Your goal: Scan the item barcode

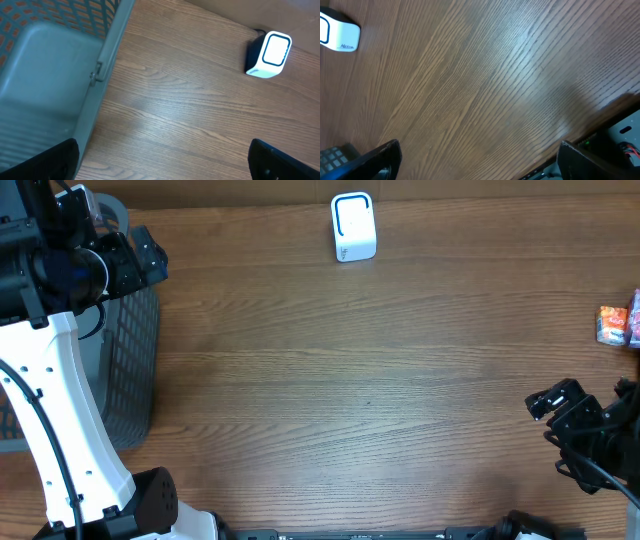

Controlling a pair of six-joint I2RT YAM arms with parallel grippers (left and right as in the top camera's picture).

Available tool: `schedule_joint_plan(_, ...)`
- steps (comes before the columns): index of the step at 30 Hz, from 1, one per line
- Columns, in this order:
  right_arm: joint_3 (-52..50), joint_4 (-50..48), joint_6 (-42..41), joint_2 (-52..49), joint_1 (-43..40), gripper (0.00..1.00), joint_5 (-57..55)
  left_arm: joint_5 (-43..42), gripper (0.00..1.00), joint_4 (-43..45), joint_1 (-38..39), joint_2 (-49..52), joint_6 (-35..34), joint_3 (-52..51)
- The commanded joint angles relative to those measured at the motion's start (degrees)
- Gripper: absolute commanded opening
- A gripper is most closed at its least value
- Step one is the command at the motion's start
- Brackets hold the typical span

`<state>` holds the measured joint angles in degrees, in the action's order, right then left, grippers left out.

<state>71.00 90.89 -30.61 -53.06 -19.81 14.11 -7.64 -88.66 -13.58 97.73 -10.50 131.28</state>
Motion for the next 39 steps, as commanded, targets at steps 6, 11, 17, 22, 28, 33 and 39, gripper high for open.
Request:
schedule_joint_plan(6, -0.44, -0.31, 0.46, -0.28, 0.31, 1.0, 0.52, 0.39, 1.0, 0.22, 0.11, -0.24, 0.24, 0.76)
schedule_joint_plan(11, -0.55, -2.16, 0.44, -0.31, 0.31, 1.0, -1.84, 0.39, 1.0, 0.2, 0.11, -0.24, 0.22, 0.76)
schedule_joint_plan(17, -3.45, -6.82, 0.48, -0.57, 2.23, 1.0, 0.13, 0.39, 1.0, 0.2, 0.11, -0.24, 0.22, 0.76)
schedule_joint_plan(22, -14.25, -23.89, 0.92, 5.27, 9.38, 1.0, 0.13, 0.39, 1.0, 0.2, 0.11, -0.24, 0.22, 0.76)
schedule_joint_plan(28, -32.52, -50.03, 0.94, 19.26, 19.65, 1.0, -0.59, 0.39, 1.0, 0.22, 0.11, -0.24, 0.22, 0.76)
schedule_joint_plan(33, -47.41, -67.98, 0.92, 30.45, 22.47, 1.0, -6.12, 0.39, 1.0, 0.2, 0.11, -0.24, 0.22, 0.76)
schedule_joint_plan(39, -56.13, -76.13, 0.92, 39.1, 22.27, 1.0, -13.09, 0.39, 1.0, 0.2, 0.11, -0.24, 0.22, 0.76)
